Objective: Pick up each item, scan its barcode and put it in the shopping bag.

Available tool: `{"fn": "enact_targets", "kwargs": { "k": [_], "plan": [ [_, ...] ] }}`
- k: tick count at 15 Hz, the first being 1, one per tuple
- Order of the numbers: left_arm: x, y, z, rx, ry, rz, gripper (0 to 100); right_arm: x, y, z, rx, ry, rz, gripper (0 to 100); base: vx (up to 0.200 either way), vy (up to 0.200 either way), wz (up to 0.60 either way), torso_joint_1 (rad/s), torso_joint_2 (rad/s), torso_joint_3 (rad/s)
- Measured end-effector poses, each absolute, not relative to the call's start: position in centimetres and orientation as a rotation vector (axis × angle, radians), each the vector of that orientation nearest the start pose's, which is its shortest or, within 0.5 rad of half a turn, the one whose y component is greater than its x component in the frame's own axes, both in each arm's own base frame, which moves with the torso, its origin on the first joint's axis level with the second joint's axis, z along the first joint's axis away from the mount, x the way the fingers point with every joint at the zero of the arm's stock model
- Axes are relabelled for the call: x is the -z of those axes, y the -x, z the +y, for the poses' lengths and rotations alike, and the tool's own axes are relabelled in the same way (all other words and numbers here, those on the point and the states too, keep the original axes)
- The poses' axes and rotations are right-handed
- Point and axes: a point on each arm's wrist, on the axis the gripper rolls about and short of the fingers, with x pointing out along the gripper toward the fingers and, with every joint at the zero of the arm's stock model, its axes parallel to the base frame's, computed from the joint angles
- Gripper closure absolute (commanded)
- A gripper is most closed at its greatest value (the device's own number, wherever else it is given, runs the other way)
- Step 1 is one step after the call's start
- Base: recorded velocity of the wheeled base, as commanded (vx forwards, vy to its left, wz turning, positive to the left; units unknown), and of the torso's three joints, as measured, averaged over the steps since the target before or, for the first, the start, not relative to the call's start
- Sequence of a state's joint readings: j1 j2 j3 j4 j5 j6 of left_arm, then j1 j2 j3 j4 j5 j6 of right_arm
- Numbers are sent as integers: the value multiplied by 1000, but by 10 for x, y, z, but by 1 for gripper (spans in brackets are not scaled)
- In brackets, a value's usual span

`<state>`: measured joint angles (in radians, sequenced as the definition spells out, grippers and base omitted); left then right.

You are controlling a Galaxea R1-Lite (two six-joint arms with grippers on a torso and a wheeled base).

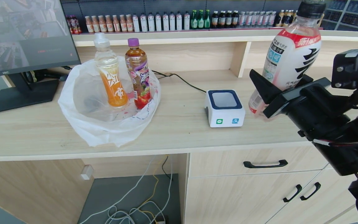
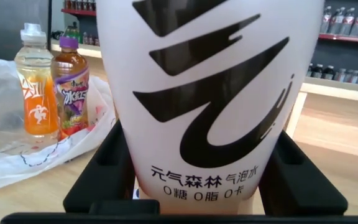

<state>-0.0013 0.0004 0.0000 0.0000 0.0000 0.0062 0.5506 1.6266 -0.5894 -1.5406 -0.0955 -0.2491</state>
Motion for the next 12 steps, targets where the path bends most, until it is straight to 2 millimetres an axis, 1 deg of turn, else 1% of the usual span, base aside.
{"fn": "enact_targets", "kwargs": {
  "k": [1, 3, 4, 7, 12],
  "plan": [
    [-75, 23, 0, 2, -5, 1, 0, -236, -221, 133, -368, 67, -524, 100, 0, 0, 0, 0, 0, 0],
    [-75, 23, 0, 2, -2, 0, 0, -235, -219, 132, -303, -12, -503, 100, 0, 0, 0, 0, 0, 0],
    [-75, 23, 0, 2, -2, 0, 0, -234, -218, 134, -285, -45, -491, 100, 0, 200, 0, 2, -2, 2],
    [-75, 23, 0, 1, -2, 0, 0, -235, -214, 140, -303, -63, -493, 100, 0, 200, 0, 4, 4, 4],
    [-75, 23, 0, 2, -2, 1, 0, -239, -210, 140, -328, -68, -511, 100, 0, 200, 0, 2, 2, 1]
  ]
}}
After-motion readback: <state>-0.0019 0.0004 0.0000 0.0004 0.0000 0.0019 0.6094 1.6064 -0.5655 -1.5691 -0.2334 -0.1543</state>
